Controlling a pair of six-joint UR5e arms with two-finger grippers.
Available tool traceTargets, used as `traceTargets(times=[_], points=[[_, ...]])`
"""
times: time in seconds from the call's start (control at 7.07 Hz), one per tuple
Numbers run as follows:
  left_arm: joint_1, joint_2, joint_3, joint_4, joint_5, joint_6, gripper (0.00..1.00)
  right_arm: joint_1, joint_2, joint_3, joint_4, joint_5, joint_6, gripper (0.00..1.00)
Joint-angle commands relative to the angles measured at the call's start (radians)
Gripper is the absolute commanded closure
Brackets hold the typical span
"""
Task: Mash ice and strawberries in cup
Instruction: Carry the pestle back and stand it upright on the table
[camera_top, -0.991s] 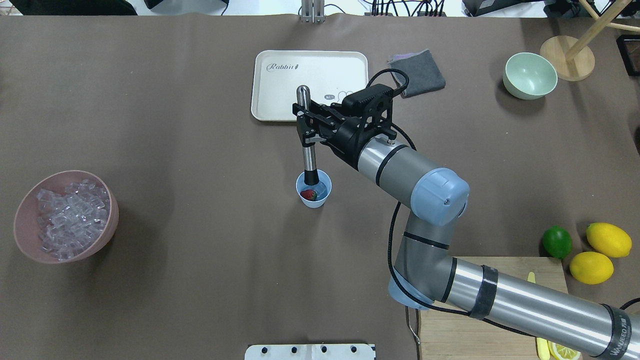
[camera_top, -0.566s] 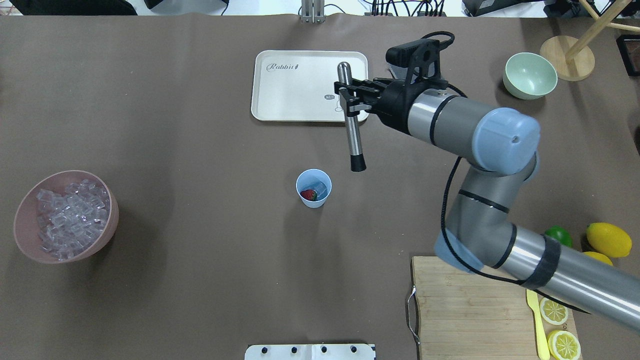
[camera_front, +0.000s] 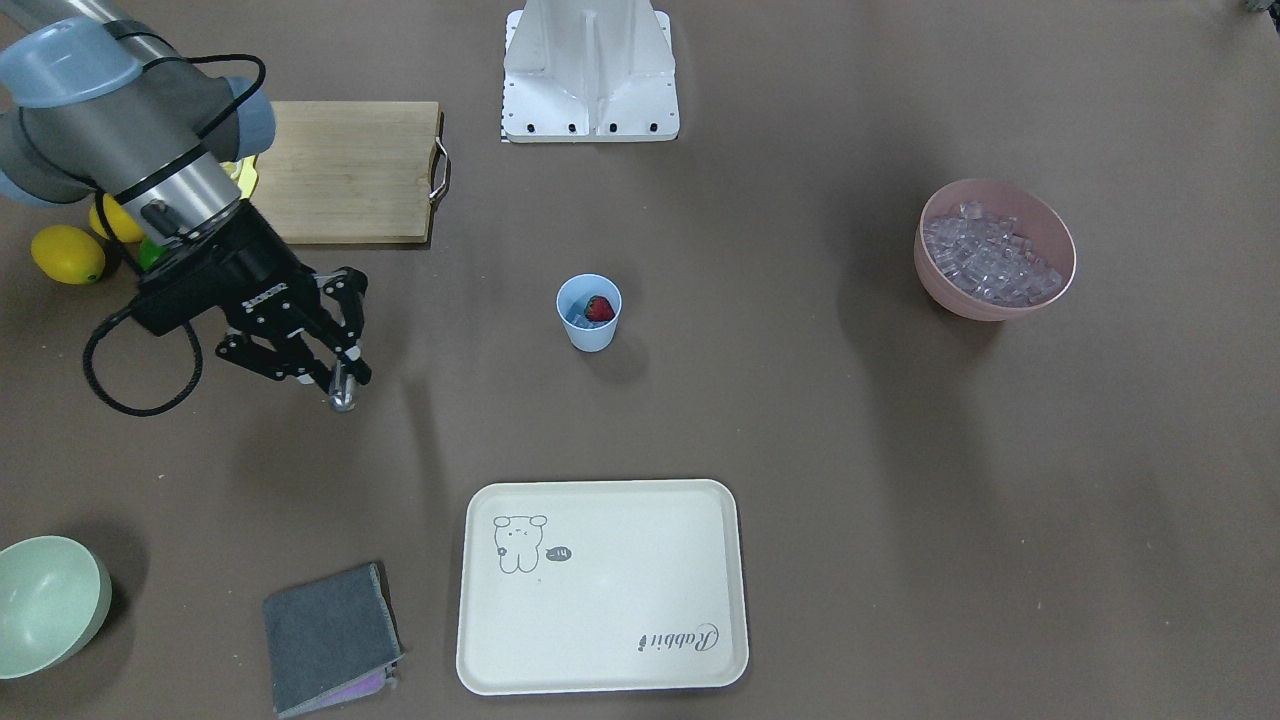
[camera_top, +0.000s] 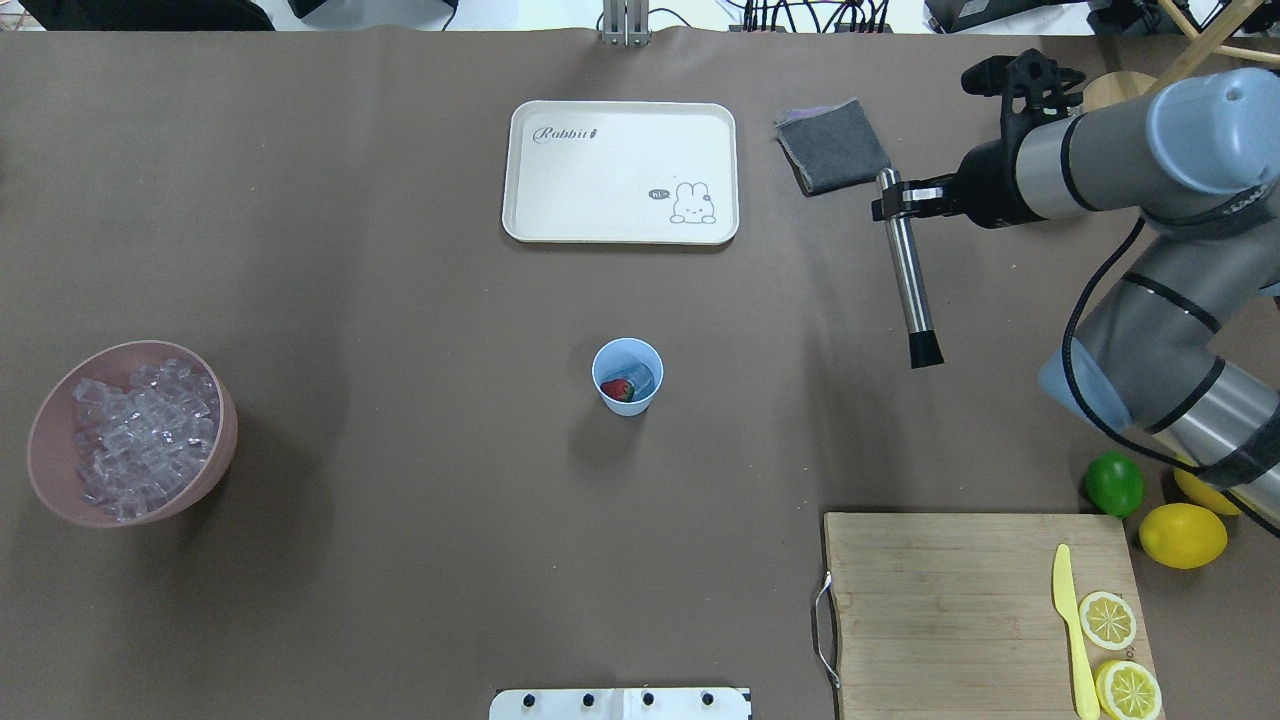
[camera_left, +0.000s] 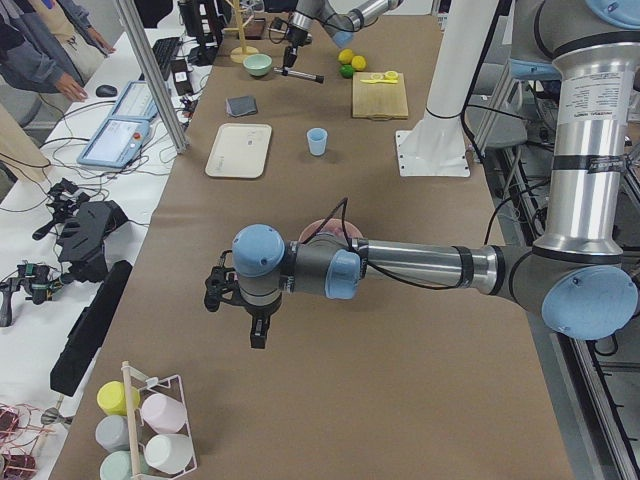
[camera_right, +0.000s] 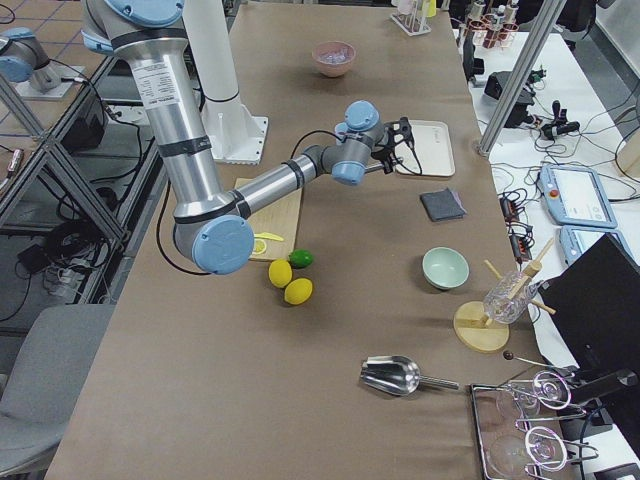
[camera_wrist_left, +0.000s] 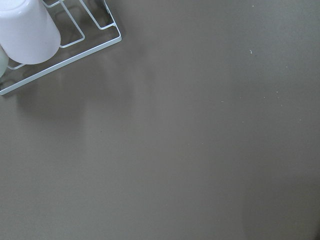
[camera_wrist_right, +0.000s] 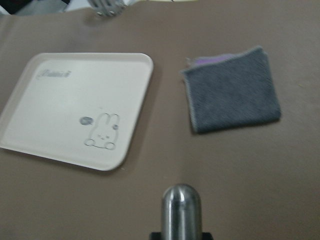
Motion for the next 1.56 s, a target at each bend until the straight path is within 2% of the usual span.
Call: traceTargets(times=[0.0,0.28,0.99,1.13,1.27,1.42], points=[[0.0,0.002,-0.001,0.0,0.0,0.0,0.03,0.061,-0.001,-0.13,-0.161,0.157,0.003,1.0],[0.0,0.003,-0.001,0.0,-0.002,0.0,0.03,0.071,0.017,-0.279,-0.168,0.201,-0.014,1.0],[0.0,0.003,-0.008,-0.002,-0.003,0.002,0.03,0.095,-0.044,-0.294,-0.148,0.205,-0.103,1.0],[0.0,0.003,-0.011,-0.002,-0.003,0.002,0.03,0.095,-0.044,-0.289,-0.148,0.191,-0.1,0.65],[0.0,0.003,-0.009,-0.002,-0.002,0.002,0.03,0.095,-0.041,-0.286,-0.149,0.174,-0.103,0.01],[0.0,0.002,-0.008,-0.002,-0.002,0.002,0.03,0.095,-0.036,-0.274,-0.149,0.17,-0.104,0.0]])
